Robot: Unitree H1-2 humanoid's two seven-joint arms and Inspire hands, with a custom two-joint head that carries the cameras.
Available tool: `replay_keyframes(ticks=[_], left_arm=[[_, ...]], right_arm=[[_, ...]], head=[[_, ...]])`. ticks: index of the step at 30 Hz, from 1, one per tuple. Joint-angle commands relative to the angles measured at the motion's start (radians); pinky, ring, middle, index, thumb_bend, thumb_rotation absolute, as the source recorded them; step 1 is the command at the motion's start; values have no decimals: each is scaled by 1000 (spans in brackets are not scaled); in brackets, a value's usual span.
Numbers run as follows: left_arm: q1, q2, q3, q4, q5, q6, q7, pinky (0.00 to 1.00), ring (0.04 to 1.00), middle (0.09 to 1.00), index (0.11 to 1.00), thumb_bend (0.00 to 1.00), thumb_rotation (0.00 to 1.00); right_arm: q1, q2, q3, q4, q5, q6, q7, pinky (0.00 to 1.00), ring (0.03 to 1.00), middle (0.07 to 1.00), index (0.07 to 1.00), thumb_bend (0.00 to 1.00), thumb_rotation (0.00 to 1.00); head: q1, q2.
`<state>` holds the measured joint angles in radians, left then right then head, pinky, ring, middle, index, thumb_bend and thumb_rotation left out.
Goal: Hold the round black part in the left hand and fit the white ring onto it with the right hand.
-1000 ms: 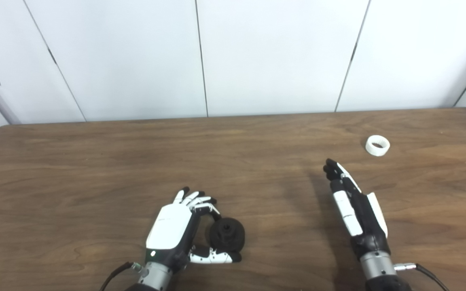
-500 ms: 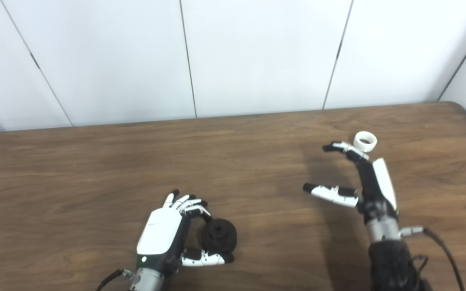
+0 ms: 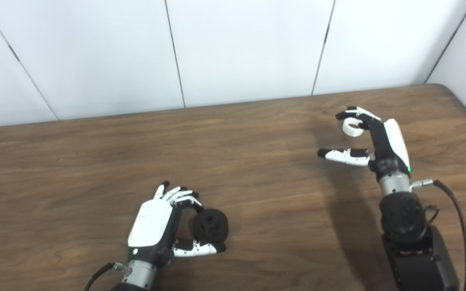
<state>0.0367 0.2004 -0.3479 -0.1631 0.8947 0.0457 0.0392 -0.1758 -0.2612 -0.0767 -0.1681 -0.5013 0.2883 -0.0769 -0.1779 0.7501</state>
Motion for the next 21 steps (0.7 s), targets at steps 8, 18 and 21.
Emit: replay_keyframes(ticks=[8,18,21], left_arm=[[14,28,12,8,9,4,-21,1000,861,767,483,525,56],[18,41,32,5,-9,-15,-26,1000,860,767,483,525,55],[21,46,33,-1,-11,-13,-33,1000,861,768,483,525,55]], right_arm=[[-126,-92,-7,100,-17,22,-2,934,934,908,716,881,232],[-194,-139,14,223,-39,42,-9,999,962,936,744,871,226],[-219,-148,23,243,-44,75,3,1000,979,949,750,864,222]], head=[[-52,-9],[-112,-20],[-128,-23]])
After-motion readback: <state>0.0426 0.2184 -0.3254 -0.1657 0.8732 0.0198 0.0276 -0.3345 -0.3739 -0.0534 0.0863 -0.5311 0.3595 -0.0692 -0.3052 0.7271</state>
